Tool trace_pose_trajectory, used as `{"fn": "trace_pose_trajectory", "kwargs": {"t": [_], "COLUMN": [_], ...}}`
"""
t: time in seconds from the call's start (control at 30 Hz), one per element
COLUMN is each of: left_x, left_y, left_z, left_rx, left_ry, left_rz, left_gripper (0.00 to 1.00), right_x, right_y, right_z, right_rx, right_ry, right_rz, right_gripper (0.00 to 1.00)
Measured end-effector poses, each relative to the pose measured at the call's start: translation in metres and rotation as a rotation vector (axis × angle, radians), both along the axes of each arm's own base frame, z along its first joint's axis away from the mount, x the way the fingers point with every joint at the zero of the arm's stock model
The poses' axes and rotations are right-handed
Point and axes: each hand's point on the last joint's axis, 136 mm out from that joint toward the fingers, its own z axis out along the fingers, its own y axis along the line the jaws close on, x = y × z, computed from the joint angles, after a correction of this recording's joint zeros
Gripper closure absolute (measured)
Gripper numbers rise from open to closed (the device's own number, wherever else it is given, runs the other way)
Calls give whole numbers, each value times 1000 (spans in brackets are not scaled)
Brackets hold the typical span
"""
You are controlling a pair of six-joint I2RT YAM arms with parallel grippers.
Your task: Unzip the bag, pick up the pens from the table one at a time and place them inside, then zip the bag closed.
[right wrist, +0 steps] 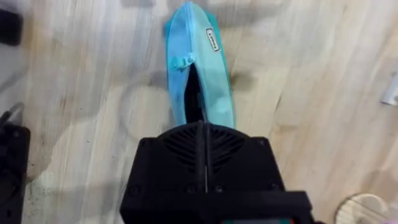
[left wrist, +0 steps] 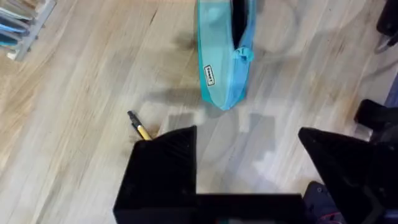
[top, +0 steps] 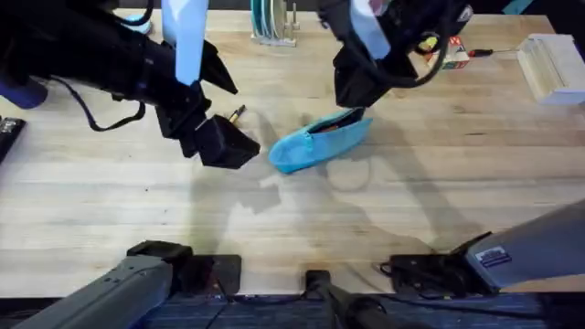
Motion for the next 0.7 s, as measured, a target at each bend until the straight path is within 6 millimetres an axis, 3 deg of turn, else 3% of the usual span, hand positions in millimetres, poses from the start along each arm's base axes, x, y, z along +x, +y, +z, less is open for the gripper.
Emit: {"fn": "trace_pose_trajectory", "kwargs": {"t": [0.7], "left_x": [-1], "left_y": [0], "left_z": [-1], "left_rx": [2], "left_ry": [6], "left_rz": [0], "left_gripper": [8], "right_x": [4], "right_y": [5], "right_z": [-67], "right_rx": [-97], "right_ry": [202], "right_rz": [8], "right_gripper": [971]}}
